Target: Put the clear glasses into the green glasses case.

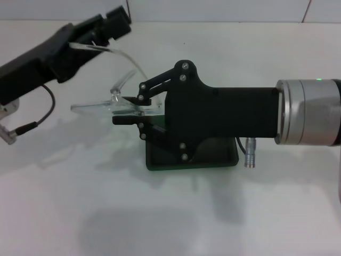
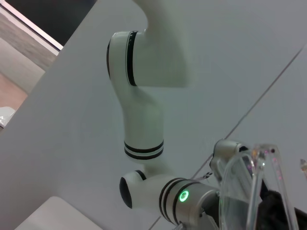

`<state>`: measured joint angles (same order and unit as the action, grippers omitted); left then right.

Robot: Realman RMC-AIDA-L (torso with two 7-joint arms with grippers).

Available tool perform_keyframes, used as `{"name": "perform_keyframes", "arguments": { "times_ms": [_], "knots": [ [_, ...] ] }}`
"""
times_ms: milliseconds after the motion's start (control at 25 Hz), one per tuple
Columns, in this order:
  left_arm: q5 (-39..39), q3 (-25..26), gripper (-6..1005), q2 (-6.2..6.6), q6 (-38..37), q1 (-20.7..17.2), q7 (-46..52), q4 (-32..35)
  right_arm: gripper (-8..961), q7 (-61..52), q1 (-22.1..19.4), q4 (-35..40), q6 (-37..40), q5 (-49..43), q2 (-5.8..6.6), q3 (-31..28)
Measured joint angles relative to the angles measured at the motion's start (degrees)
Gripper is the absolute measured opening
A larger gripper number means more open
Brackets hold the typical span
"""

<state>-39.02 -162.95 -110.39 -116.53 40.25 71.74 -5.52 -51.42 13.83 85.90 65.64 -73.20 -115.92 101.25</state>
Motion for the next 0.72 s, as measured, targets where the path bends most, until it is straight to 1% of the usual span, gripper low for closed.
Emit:
{"name": "perform_keyframes", "arguments": {
  "times_ms": [280, 600, 720],
  "knots": [
    [-1.0, -0.1, 247, -0.17, -0.2, 0.2, 0.0, 1.5, 124, 0.0, 0.2, -0.3, -0.2, 0.0, 0.0, -0.2],
    [2.5, -0.1, 247, -0.41, -0.3, 2.8, 0.0, 3.4, 129, 0.5, 0.4, -1.1, -0.6, 0.0, -0.12, -0.3],
    [4.5, -0.1, 247, -0.25, -0.4, 3.6, -0.2, 4.4, 130, 0.6, 0.4, -1.2, -1.0, 0.0, -0.16, -0.4]
  ]
}}
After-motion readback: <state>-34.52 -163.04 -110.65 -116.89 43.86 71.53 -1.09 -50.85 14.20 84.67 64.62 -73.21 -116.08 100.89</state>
